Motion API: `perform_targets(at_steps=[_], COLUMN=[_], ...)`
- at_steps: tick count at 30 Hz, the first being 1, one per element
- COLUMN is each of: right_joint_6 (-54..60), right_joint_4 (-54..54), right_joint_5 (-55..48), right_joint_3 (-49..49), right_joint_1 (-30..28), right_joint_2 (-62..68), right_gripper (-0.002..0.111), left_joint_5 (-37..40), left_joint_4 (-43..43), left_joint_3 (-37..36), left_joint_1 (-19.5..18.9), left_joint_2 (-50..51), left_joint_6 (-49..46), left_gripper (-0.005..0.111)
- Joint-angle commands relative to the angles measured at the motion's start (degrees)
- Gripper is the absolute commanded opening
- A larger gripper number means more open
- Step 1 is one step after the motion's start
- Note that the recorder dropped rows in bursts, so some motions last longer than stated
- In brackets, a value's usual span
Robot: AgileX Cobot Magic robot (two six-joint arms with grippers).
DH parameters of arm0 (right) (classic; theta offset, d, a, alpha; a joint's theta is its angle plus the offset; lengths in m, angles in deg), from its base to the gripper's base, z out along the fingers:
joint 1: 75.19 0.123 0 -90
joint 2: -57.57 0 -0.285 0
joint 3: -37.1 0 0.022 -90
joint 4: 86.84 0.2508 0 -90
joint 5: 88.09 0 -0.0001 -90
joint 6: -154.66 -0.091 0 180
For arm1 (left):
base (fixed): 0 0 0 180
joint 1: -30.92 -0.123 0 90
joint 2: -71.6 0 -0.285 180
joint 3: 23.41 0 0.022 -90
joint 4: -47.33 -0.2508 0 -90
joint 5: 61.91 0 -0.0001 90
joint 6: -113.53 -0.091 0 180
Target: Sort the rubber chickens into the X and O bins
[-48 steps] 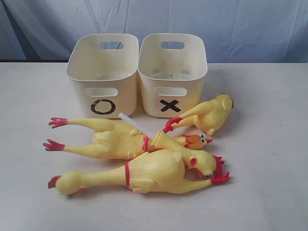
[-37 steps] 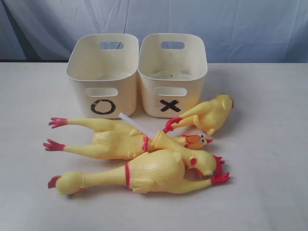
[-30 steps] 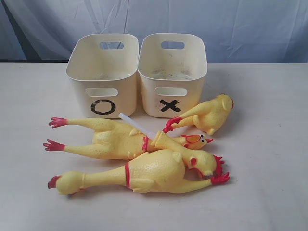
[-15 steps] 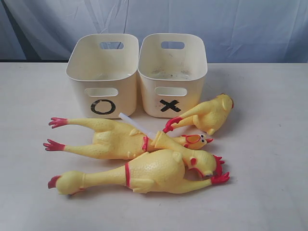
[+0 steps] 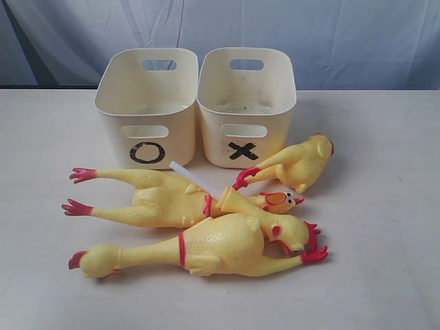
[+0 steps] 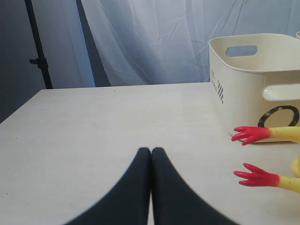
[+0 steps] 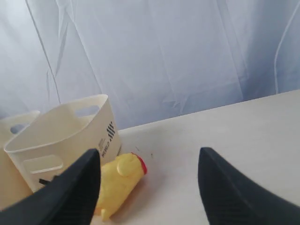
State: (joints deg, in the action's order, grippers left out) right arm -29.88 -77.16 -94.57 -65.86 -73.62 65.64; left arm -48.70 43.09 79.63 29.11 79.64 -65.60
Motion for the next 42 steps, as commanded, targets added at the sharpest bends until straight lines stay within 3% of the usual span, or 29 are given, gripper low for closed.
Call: perform_targets(at_steps=[1, 11, 24, 31, 42], right_joint_6=[-0.63, -2.98, 4.97, 20.45, 24.71], right_joint_4=[8.10, 24.51, 23.23, 31.34, 35.89], right_joint_5=[3.33, 9.13, -13.45, -29.14, -30.78], right_joint_3=[0.18, 0.18, -18.72, -28.69, -30.94], right_joint_1=[0.23, 0.23, 0.23, 0.23, 0.23], right_joint_2=[-0.29, -0.29, 2.57, 10.92, 14.34], right_gripper=[0.058, 0.058, 0.058, 0.058, 0.058], left_joint_5=[-0.41, -0.41, -0.04, -0.04, 0.06], left_joint_4=[0.08, 0.08, 0.08, 0.08, 0.08], left_joint_3=[-0.25, -0.25, -0.25, -0.25, -0.25], left_joint_1=[0.30, 0.30, 0.30, 0.30, 0.30], left_joint_2=[-0.25, -0.25, -0.25, -0.25, -0.25], left_joint_6=[0.19, 0.19, 0.19, 0.19, 0.19], left_gripper=[0.000, 0.000, 0.000, 0.000, 0.000])
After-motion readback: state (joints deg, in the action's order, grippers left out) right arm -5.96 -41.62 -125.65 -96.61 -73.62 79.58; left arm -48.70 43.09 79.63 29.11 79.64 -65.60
